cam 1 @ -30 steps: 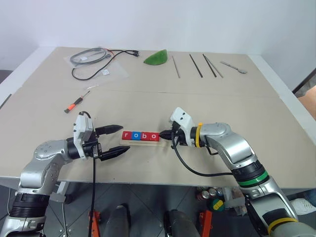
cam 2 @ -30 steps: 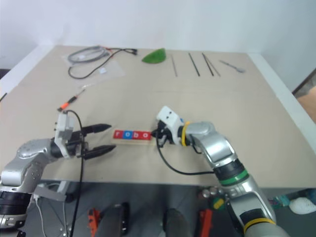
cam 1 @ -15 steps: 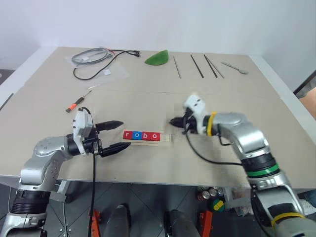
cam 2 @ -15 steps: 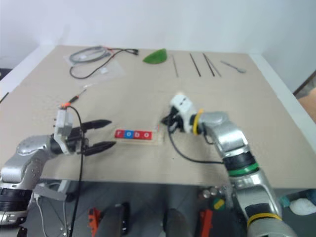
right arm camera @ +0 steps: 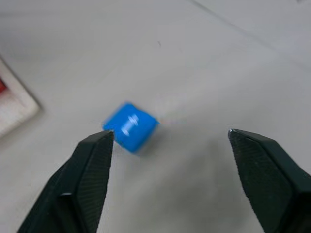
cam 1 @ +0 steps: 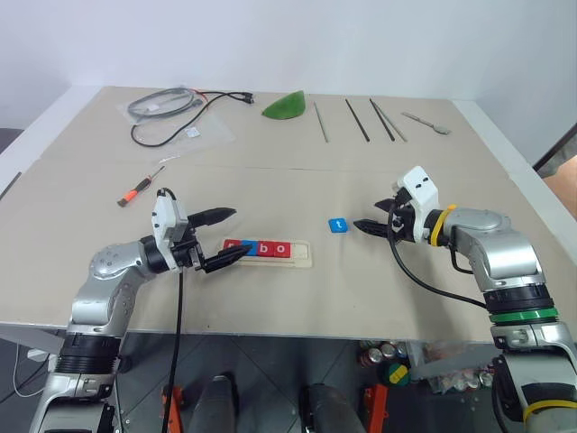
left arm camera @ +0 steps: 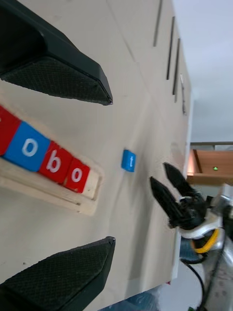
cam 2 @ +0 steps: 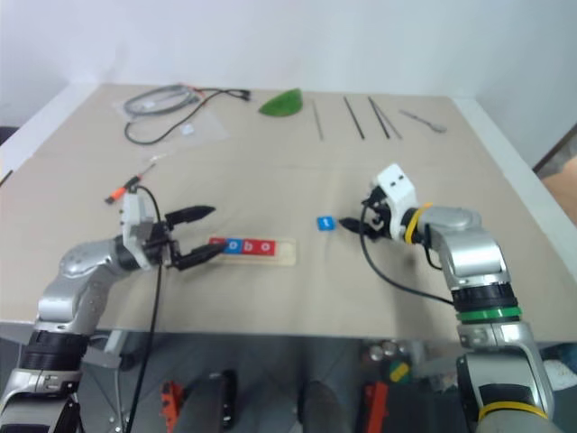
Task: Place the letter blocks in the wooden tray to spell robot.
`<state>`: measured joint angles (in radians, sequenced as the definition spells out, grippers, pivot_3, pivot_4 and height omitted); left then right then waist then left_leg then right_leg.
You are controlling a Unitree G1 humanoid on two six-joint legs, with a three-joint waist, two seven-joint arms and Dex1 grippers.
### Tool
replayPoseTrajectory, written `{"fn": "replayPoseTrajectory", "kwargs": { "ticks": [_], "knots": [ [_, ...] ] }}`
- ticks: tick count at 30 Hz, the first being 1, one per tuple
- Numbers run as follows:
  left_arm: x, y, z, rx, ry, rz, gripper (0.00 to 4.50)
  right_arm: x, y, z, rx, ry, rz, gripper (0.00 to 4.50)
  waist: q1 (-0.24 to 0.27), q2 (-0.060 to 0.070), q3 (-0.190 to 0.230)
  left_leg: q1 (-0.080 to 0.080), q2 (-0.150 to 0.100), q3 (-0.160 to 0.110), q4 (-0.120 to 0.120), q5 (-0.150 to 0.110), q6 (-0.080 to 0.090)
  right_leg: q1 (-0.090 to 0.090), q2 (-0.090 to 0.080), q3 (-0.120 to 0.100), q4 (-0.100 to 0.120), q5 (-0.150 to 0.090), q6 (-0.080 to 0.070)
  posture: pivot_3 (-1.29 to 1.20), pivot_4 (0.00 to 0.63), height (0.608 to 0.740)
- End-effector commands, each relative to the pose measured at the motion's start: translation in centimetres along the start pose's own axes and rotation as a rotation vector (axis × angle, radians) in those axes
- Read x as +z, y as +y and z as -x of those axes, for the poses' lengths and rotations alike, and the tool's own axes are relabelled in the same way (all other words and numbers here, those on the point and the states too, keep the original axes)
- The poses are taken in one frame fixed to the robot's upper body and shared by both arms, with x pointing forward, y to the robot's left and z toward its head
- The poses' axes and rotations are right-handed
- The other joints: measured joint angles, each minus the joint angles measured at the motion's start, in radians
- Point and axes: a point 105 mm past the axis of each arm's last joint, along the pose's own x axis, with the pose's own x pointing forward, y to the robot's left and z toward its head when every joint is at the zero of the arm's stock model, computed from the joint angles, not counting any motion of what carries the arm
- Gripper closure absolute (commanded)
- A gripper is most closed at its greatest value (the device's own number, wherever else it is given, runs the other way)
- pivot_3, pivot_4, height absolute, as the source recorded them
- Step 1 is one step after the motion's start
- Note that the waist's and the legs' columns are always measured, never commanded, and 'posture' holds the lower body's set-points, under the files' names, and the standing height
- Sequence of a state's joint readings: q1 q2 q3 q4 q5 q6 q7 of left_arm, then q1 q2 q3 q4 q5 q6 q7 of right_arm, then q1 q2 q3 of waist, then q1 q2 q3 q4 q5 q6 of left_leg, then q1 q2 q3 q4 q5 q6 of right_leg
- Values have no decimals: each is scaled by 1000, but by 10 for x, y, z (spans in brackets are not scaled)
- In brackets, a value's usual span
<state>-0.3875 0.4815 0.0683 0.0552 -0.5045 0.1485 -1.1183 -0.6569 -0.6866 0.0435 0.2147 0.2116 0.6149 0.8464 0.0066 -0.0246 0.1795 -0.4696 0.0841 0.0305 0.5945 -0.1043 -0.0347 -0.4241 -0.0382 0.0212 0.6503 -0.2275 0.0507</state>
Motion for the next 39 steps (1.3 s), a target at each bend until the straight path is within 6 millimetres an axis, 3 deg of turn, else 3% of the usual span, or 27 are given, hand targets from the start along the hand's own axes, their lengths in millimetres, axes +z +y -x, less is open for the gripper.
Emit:
{"fn": "replayPoseTrajectory", "kwargs": {
  "ticks": [1, 7, 20, 31, 36, 39],
  "knots": [
    [8, 0, -5, -13, -20, -43, 0, 3, 11, -5, 19, -22, 4, 598, -1, 0, 0, 0, 0, 0, 0, 0, 0, 0, 0, 0, 0, 0, 0, 0, 150, 740],
    [7, -2, -4, -15, -21, -42, 0, -5, 25, -15, -34, -8, -49, 598, 0, 0, 0, 0, 0, 0, 0, 0, 0, 0, 1, 1, 0, 1, 1, 0, 150, 740],
    [8, -3, -1, -18, -19, -28, 0, -2, 64, -32, -147, -21, -148, 598, -1, 0, 0, 0, 0, -1, 1, 0, 0, 0, 1, 1, 0, 2, 0, 0, 150, 740],
    [5, -8, -3, -21, -18, -23, 0, -6, 44, -33, -267, 7, -151, 598, -1, 0, 0, 0, 0, -1, 2, 0, 0, 1, 1, 1, 0, 2, 0, 0, 150, 740],
    [5, -9, -2, -11, -20, -23, 0, -6, 44, -38, -280, 7, -197, 598, -2, 0, 0, 0, 0, -1, 2, 0, 0, 1, 1, 1, 0, 2, 0, 0, 150, 740],
    [5, -9, -1, -6, -20, -22, 0, -7, 45, -40, -280, 15, -209, 1420, -2, 0, 0, 0, 0, -1, 2, 0, 0, 1, 1, 1, 0, 3, -1, 0, 150, 740]
  ]
}}
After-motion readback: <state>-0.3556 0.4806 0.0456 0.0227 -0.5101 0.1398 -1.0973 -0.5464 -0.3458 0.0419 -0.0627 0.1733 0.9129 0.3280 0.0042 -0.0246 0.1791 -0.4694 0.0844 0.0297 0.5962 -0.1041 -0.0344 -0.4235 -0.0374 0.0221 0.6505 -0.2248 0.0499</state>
